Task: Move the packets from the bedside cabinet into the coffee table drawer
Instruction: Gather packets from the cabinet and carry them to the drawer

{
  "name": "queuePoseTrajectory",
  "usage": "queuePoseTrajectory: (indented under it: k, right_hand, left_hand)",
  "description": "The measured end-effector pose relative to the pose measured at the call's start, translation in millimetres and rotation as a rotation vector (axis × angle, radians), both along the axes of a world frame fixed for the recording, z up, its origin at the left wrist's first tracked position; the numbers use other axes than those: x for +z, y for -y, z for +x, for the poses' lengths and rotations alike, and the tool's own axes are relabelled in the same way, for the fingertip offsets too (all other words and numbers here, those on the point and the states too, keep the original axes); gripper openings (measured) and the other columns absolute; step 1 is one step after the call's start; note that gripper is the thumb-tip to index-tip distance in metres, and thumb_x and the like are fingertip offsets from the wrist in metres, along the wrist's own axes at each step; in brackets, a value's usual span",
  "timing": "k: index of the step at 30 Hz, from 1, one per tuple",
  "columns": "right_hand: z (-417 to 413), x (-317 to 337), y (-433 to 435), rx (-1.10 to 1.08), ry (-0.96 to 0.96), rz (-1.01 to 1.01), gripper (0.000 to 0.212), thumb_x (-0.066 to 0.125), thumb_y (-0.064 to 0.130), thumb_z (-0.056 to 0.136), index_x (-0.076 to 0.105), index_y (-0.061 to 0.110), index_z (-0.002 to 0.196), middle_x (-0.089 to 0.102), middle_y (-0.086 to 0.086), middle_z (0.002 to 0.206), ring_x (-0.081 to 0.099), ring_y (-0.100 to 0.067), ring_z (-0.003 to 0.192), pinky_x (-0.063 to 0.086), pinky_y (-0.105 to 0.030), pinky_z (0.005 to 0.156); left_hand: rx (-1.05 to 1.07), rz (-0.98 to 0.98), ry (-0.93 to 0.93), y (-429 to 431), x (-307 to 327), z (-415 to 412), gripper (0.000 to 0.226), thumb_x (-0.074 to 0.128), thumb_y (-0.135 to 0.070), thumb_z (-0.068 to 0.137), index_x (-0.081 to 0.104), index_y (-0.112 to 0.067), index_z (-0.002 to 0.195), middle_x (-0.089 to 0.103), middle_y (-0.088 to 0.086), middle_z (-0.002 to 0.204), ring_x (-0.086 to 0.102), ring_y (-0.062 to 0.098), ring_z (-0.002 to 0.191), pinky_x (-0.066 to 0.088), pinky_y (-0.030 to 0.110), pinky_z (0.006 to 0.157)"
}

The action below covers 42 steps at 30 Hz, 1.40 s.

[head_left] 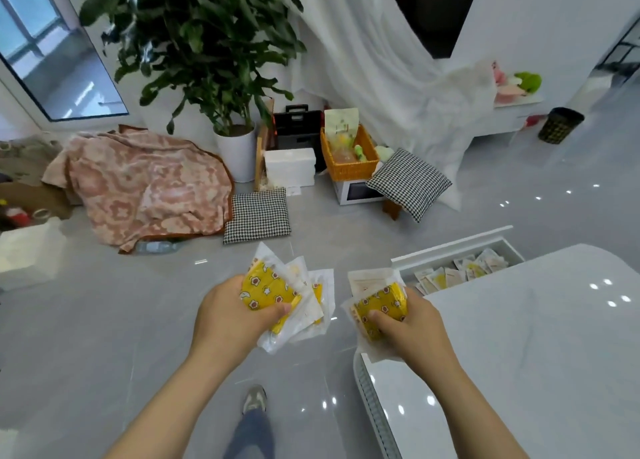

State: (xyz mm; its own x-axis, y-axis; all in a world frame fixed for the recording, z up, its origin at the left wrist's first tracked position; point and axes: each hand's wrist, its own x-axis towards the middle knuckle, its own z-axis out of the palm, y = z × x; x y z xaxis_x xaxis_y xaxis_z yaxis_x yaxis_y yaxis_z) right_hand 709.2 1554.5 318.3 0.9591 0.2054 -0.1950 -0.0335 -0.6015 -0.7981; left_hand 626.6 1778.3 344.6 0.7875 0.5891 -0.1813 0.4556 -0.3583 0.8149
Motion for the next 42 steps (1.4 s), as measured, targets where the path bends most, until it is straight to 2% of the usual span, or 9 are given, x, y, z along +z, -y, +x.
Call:
queuePoseTrajectory:
  k: [7,13,16,21,23,27,31,34,42]
  right_hand:
    - [72,2,-83,-0.179,-0.033,-0.039,0.012,0.070,0.021,0.079,0.059,0.025,0.080,0.063,0.007,0.079,0.060,-0.008,0.073,0.047,-0.021,0.059]
    - [104,0,-114,-0.274,-0.061,-0.048,0.013,0.070,0.022,0.079,0.062,0.023,0.089,0.064,0.009,0.081,0.060,-0.006,0.075,0.048,-0.020,0.063]
    - [124,0,-129,-0.314,-0.070,-0.062,0.015,0.069,0.021,0.080,0.058,0.031,0.081,0.061,0.014,0.076,0.060,-0.006,0.072,0.047,-0.018,0.060]
    - [165,-7,-133,-0.405,-0.083,-0.065,0.026,0.068,0.020,0.081,0.053,0.039,0.074,0.061,0.014,0.079,0.060,-0.006,0.073,0.048,-0.019,0.063]
    - [185,-13,-133,-0.436,-0.093,-0.064,0.025,0.068,0.019,0.081,0.053,0.038,0.073,0.063,0.012,0.079,0.061,-0.009,0.074,0.052,-0.024,0.065]
    - [233,-26,-125,-0.489,-0.132,-0.052,0.014,0.068,0.024,0.080,0.057,0.033,0.082,0.065,0.010,0.081,0.063,-0.011,0.077,0.057,-0.034,0.074]
    - [284,-31,-110,-0.528,-0.130,-0.033,0.012,0.068,0.026,0.081,0.057,0.030,0.085,0.064,0.008,0.082,0.062,-0.011,0.076,0.057,-0.035,0.072]
    - [318,-27,-97,-0.545,-0.137,-0.018,0.017,0.068,0.025,0.083,0.053,0.033,0.081,0.062,0.012,0.080,0.060,-0.009,0.075,0.053,-0.027,0.068]
    - [382,-32,-66,-0.695,-0.149,-0.033,0.014,0.068,0.022,0.082,0.057,0.027,0.089,0.062,0.009,0.080,0.060,-0.011,0.076,0.053,-0.030,0.069]
  left_hand:
    - [-0.175,0.011,-0.016,-93,6,116,0.020,0.083,-0.030,0.065,0.066,-0.020,0.070,0.069,-0.004,0.067,0.064,0.011,0.066,0.046,0.027,0.056]
    - [-0.293,0.017,-0.019,-127,3,164,0.022,0.083,-0.031,0.063,0.064,-0.021,0.069,0.069,-0.005,0.069,0.065,0.014,0.069,0.052,0.035,0.063]
    - [-0.354,0.004,-0.047,-141,-4,202,0.023,0.083,-0.030,0.064,0.063,-0.020,0.068,0.068,-0.005,0.070,0.064,0.014,0.070,0.049,0.031,0.062]
    - [-0.456,0.030,-0.066,-146,-16,263,0.024,0.083,-0.032,0.064,0.062,-0.020,0.067,0.067,-0.006,0.068,0.062,0.010,0.068,0.045,0.029,0.058]
    - [-0.493,0.065,-0.071,-145,-20,292,0.024,0.082,-0.033,0.064,0.061,-0.022,0.066,0.066,-0.006,0.067,0.060,0.009,0.067,0.041,0.028,0.055]
    - [-0.551,0.097,-0.066,-137,-24,353,0.024,0.082,-0.032,0.064,0.062,-0.020,0.066,0.067,-0.005,0.067,0.062,0.012,0.067,0.048,0.032,0.062]
    - [-0.615,0.146,-0.072,-123,-20,411,0.023,0.082,-0.032,0.065,0.061,-0.021,0.066,0.066,-0.006,0.067,0.062,0.012,0.068,0.046,0.029,0.060]
    - [-0.653,0.159,-0.087,-110,-20,451,0.022,0.082,-0.033,0.065,0.062,-0.023,0.066,0.066,-0.008,0.065,0.061,0.008,0.066,0.044,0.027,0.057]
    - [-0.789,0.148,-0.135,-76,-26,545,0.022,0.081,-0.033,0.068,0.061,-0.024,0.071,0.067,-0.009,0.071,0.061,0.008,0.071,0.050,0.030,0.065]
